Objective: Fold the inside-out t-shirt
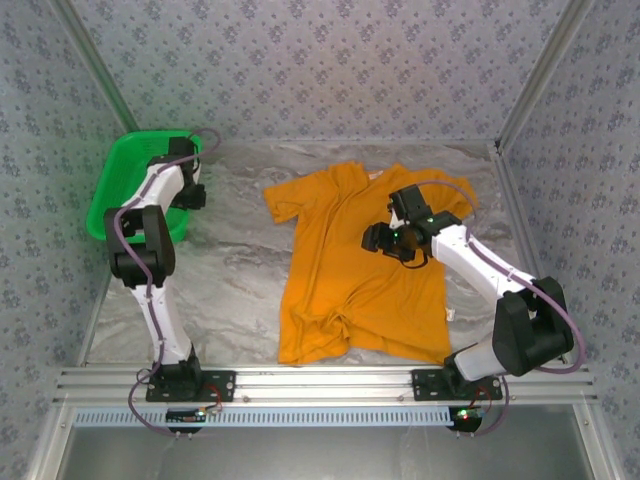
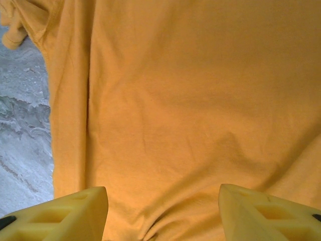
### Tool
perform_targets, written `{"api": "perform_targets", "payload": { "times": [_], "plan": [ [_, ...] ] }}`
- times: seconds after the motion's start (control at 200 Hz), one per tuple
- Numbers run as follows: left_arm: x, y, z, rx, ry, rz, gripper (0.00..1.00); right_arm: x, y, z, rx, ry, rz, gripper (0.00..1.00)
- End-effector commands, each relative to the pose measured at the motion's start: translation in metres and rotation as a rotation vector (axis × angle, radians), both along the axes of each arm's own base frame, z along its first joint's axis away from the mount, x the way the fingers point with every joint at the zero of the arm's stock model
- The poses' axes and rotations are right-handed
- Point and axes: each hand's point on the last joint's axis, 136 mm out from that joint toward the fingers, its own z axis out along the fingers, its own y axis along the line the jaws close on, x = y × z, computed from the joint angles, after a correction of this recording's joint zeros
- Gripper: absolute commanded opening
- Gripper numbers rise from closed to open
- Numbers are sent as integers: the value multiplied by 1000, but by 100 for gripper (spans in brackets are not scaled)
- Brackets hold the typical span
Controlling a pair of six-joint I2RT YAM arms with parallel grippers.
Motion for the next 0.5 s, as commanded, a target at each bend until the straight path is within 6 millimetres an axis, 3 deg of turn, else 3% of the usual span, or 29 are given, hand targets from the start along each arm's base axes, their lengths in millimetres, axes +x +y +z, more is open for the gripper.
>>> {"api": "perform_targets", "payload": {
  "times": [0.0, 0.155, 0.255, 0.345, 0.495],
  "plan": [
    [23, -7, 22, 2, -88, -60, 42, -15, -20, -11, -60, 56, -49, 62],
    [22, -59, 75, -46, -195, -150, 50, -29, -65, -35, -91, 156, -222, 63],
    [11, -110, 106, -95, -251, -200, 50, -35, -94, -52, -52, 212, -320, 63],
    [-3, -177, 106, -226, -254, -242, 49, -36, -111, -61, -39, 227, -356, 63],
    [-26, -286, 72, -381, -232, -335, 49, -31, -127, -71, -22, 251, -406, 62]
  ]
}}
